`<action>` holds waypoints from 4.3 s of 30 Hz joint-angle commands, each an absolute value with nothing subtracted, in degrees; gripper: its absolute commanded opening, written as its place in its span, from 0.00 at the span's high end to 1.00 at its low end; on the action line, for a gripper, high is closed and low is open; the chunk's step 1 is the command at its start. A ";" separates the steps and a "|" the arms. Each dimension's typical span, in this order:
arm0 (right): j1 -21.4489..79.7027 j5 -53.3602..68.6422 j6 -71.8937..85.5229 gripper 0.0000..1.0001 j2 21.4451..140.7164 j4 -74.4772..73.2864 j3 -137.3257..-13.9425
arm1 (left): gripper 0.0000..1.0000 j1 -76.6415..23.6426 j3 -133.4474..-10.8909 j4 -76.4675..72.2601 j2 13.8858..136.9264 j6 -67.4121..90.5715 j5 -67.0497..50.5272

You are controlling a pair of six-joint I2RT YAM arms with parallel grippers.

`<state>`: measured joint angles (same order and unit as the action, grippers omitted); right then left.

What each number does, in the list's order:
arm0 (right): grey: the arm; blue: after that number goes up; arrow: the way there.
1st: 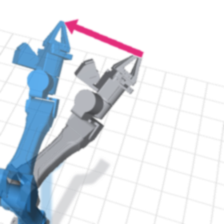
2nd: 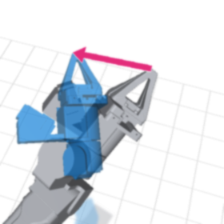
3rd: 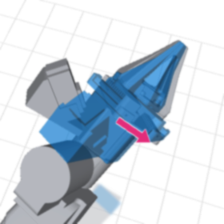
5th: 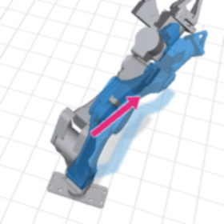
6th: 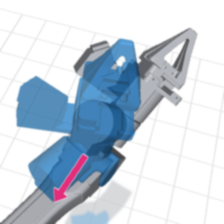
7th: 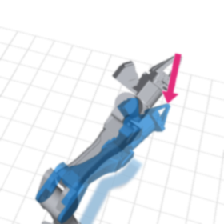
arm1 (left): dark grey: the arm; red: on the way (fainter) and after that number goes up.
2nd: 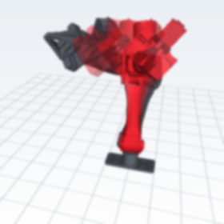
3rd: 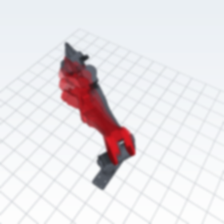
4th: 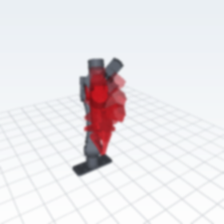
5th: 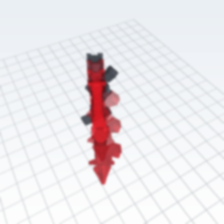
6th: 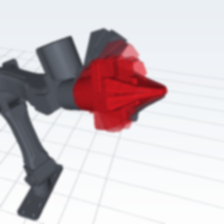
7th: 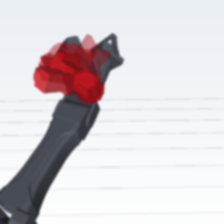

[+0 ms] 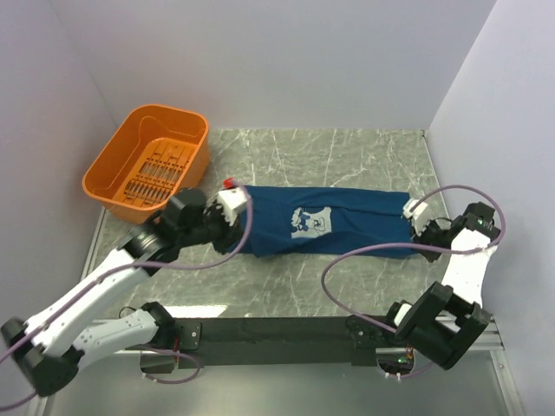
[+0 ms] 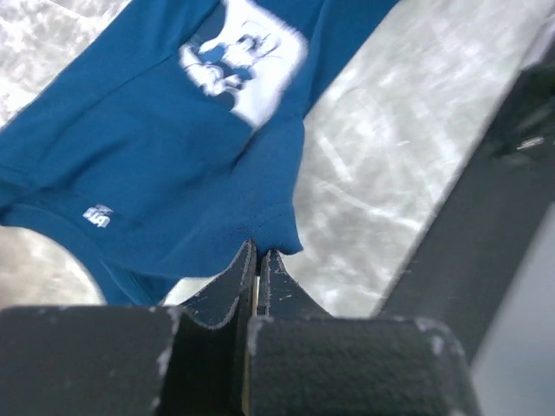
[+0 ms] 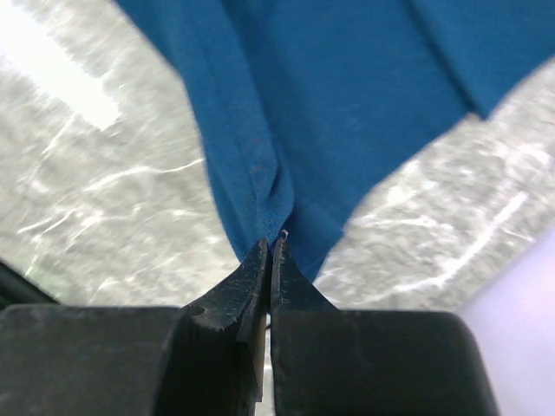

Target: Fold and stack the t-shirts

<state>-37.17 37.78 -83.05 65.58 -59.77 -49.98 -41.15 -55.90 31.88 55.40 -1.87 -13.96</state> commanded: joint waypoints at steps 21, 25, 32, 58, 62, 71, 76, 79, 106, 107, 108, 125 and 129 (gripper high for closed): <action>-38.50 41.92 -81.83 1.00 65.81 -58.27 -45.44 | 1.00 -41.23 -56.59 29.53 61.60 13.63 -11.16; -37.09 42.28 -76.56 1.00 70.29 -53.54 -47.28 | 0.99 -38.77 -60.98 29.79 68.98 10.29 -9.58; -35.95 41.84 -65.59 1.00 77.51 -46.76 -50.97 | 1.00 -35.34 -67.14 27.69 78.38 5.98 -7.20; -32.87 34.02 -53.70 1.00 88.86 -34.72 -52.73 | 1.00 -33.57 -94.48 29.62 111.44 -11.25 -4.05; -32.96 32.87 -51.95 1.00 88.95 -33.31 -52.73 | 1.00 -33.40 -94.04 26.81 111.27 -10.81 -2.29; -32.78 31.90 -49.57 1.00 89.38 -32.08 -53.09 | 1.00 -31.29 -98.08 28.03 118.72 -10.37 -1.84; -32.61 32.69 -49.92 1.00 88.86 -32.43 -53.00 | 1.00 -31.03 -99.67 27.60 121.81 -9.84 -2.11; -32.52 34.62 -50.71 1.00 88.33 -33.74 -53.08 | 1.00 -30.85 -99.84 27.51 122.96 -9.75 -2.02; -33.13 28.48 -42.98 1.00 92.90 -35.24 -57.92 | 1.00 -29.71 -99.49 27.07 126.47 -10.37 -2.02; -33.13 28.22 -42.89 1.00 93.07 -35.33 -58.09 | 1.00 -29.71 -99.49 27.07 126.56 -10.37 -2.11; -33.22 28.21 -42.80 1.00 93.25 -35.68 -58.18 | 1.00 -29.71 -99.49 27.07 126.65 -10.28 -2.20; -33.84 30.41 -44.39 1.00 91.93 -39.73 -59.58 | 1.00 -29.18 -98.96 26.63 126.39 -9.85 -2.90; -31.30 31.11 -41.76 1.00 93.51 -38.85 -60.56 | 1.00 -29.00 -98.79 26.63 126.39 -9.58 -3.16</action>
<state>-32.99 29.41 -43.90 93.23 -39.38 -57.65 -29.47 -97.73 27.62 126.50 -9.80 -2.35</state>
